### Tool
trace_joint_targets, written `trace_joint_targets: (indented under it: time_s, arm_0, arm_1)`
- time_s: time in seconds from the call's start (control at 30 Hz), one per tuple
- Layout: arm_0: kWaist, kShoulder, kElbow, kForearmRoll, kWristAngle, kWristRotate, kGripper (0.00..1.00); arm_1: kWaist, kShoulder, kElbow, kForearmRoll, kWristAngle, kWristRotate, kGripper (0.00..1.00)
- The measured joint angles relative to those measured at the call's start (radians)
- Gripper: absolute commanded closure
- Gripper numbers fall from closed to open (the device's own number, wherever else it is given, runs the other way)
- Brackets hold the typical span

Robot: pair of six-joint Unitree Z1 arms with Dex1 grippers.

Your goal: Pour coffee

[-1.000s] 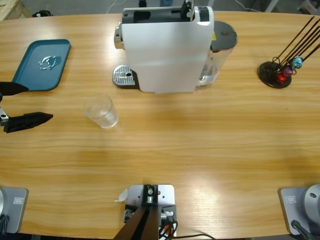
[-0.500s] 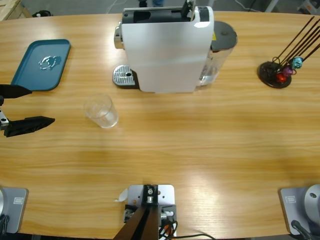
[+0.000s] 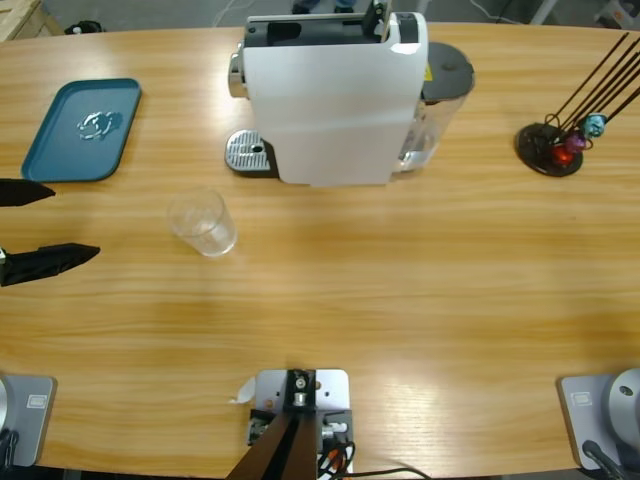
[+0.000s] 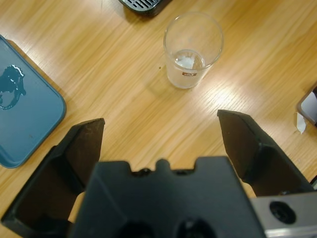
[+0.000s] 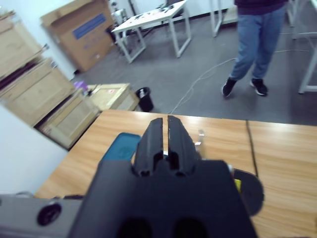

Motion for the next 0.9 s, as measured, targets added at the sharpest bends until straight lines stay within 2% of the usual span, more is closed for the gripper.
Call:
trace_joint_targets:
  time_s: [0.17,0.4,0.77,0.9]
  arm_0:
    - [0.0,0.0,0.0,0.003,0.0,0.012,0.0]
    - [0.0,0.0,0.0,0.01,0.001,0.021,0.0]
    - [0.0,0.0,0.0,0.01,0.001,0.033,0.0]
    - [0.0,0.0,0.0,0.012,0.001,0.033,0.0]
  arm_1:
    - [-0.079,0.038,0.044,-0.013,-0.008,0.105,1.0]
    - [-0.099,0.178,0.048,-0.051,-0.017,0.174,1.0]
    - [-0.132,0.197,0.104,-0.063,-0.033,0.22,1.0]
    - [-0.134,0.208,0.138,-0.143,0.037,0.226,1.0]
